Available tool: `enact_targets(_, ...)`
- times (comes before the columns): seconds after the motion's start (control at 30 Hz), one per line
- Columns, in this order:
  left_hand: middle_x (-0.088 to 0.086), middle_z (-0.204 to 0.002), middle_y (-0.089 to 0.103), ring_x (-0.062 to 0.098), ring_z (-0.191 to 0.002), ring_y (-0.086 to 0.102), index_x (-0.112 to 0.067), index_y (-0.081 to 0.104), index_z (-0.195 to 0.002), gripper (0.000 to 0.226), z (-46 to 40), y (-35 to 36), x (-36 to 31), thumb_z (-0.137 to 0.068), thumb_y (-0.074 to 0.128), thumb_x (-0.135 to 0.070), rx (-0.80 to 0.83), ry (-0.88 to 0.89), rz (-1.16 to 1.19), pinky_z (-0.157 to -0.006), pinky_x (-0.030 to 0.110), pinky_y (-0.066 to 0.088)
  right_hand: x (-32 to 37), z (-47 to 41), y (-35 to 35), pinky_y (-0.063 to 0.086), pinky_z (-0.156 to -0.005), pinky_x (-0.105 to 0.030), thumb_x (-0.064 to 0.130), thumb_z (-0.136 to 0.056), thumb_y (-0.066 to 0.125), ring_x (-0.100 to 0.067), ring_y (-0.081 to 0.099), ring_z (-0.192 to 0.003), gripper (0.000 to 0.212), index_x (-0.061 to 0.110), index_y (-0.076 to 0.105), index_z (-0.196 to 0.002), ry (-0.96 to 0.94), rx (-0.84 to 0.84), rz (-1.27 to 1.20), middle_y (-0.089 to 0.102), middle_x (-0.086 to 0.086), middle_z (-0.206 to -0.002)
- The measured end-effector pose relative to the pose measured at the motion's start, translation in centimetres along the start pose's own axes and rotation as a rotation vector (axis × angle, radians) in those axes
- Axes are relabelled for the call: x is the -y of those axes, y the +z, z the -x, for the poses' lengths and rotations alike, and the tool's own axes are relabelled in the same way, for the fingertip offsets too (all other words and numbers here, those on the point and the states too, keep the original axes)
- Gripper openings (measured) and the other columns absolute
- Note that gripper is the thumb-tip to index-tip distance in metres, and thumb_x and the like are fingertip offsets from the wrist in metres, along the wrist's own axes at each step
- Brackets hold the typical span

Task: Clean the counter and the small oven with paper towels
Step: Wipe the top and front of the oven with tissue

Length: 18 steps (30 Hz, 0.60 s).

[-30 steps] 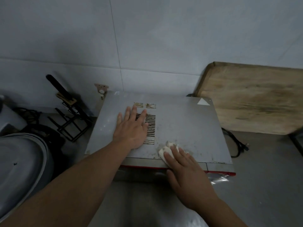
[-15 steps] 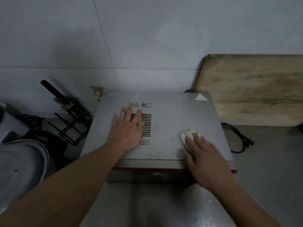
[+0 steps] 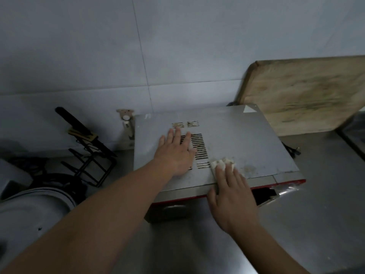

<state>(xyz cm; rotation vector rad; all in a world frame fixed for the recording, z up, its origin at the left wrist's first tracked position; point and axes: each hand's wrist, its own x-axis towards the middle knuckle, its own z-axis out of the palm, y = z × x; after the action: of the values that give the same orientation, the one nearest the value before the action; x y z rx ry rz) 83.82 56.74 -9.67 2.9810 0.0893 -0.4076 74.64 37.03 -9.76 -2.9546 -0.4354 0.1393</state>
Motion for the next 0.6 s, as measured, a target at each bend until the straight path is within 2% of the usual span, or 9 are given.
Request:
enact_targets(0.07, 0.005, -0.166, -0.021, 0.026, -0.153, -0.018, -0.033, -0.012, -0.158, 0.067, -0.3, -0.6, 1.0, -0.102, 0.012, -0.058, 0.035, 0.063, -0.023, -0.124, 0.048, -0.004, 3.8, 1.2, 0.6, 0.010, -0.123, -0.043, 0.048, -0.097, 0.023, -0.029, 0.007, -0.152, 0.070, 0.014, 0.015, -0.157, -0.043, -0.001, 0.005, 0.014, -0.016, -0.163)
enact_targets(0.17, 0.003, -0.167, -0.017, 0.024, -0.154, -0.014, -0.037, -0.009, -0.158, 0.064, -0.8, -1.5, 2.7, -0.102, 0.015, -0.058, 0.079, 0.160, -0.085, -0.124, 0.049, 0.000, 8.4, 2.6, 1.2, 0.020, -0.121, -0.043, 0.045, -0.093, 0.040, -0.032, 0.028, -0.146, 0.068, 0.008, 0.037, -0.150, -0.101, -0.029, 0.000, 0.033, -0.020, -0.155)
enact_targets(0.2, 0.002, -0.167, -0.015, 0.022, -0.154, -0.011, -0.038, -0.006, -0.158, 0.062, -1.0, -2.0, 3.3, -0.103, 0.015, -0.056, 0.087, 0.193, -0.112, -0.124, 0.051, 0.002, 9.4, 2.8, 1.4, 0.024, -0.121, -0.043, 0.045, -0.091, 0.044, -0.033, 0.033, -0.144, 0.068, 0.007, 0.043, -0.147, -0.133, -0.040, -0.001, 0.039, -0.020, -0.151)
enact_targets(0.27, 0.000, -0.169, -0.002, 0.021, -0.155, 0.001, -0.038, 0.007, -0.159, 0.057, -1.1, -3.0, 4.2, -0.105, 0.018, -0.052, 0.087, 0.236, -0.123, -0.123, 0.052, 0.009, 10.4, 2.9, 1.8, 0.020, -0.117, -0.042, 0.044, -0.089, 0.045, -0.032, 0.037, -0.142, 0.066, 0.008, 0.047, -0.144, -0.185, -0.046, -0.008, 0.044, -0.019, -0.149)
enact_targets(0.33, 0.003, -0.163, 0.028, 0.024, -0.147, 0.030, -0.033, 0.036, -0.152, 0.050, -0.6, -3.9, 4.8, -0.106, 0.023, -0.047, 0.047, 0.242, -0.052, -0.119, 0.047, 0.025, 10.1, 2.7, 1.8, 0.015, -0.122, -0.039, 0.043, -0.091, 0.042, -0.029, 0.033, -0.144, 0.063, 0.014, 0.045, -0.147, -0.213, -0.038, -0.018, 0.041, -0.015, -0.152)
enact_targets(0.4, 0.002, -0.143, 0.055, 0.024, -0.126, 0.053, -0.028, 0.060, -0.133, 0.044, 0.4, -4.6, 5.2, -0.105, 0.029, -0.043, -0.016, 0.213, 0.057, -0.107, 0.042, 0.041, 9.1, 2.3, 1.7, 0.012, -0.122, -0.034, 0.044, -0.095, 0.035, -0.022, 0.026, -0.148, 0.060, 0.022, 0.038, -0.151, -0.234, -0.037, -0.029, 0.035, -0.007, -0.157)
enact_targets(0.5, 0.002, -0.126, 0.066, 0.024, -0.108, 0.060, -0.025, 0.067, -0.118, 0.039, 2.0, -4.9, 5.9, -0.104, 0.033, -0.036, -0.125, 0.190, 0.081, -0.091, 0.038, 0.049, 6.5, 1.6, 1.2, 0.010, -0.121, -0.032, 0.045, -0.097, 0.026, -0.017, 0.019, -0.150, 0.060, 0.029, 0.026, -0.155, -0.213, -0.055, -0.025, 0.024, 0.001, -0.161)
enact_targets(0.6, 0.000, -0.118, 0.069, 0.022, -0.103, 0.062, -0.022, 0.069, -0.115, 0.037, 3.5, -4.5, 7.4, -0.104, 0.036, -0.034, -0.265, 0.149, 0.163, -0.089, 0.039, 0.052, 4.1, 0.8, 0.9, 0.007, -0.121, -0.030, 0.046, -0.097, 0.019, -0.015, 0.012, -0.151, 0.062, 0.029, 0.019, -0.157, -0.099, -0.091, -0.007, 0.021, 0.001, -0.163)
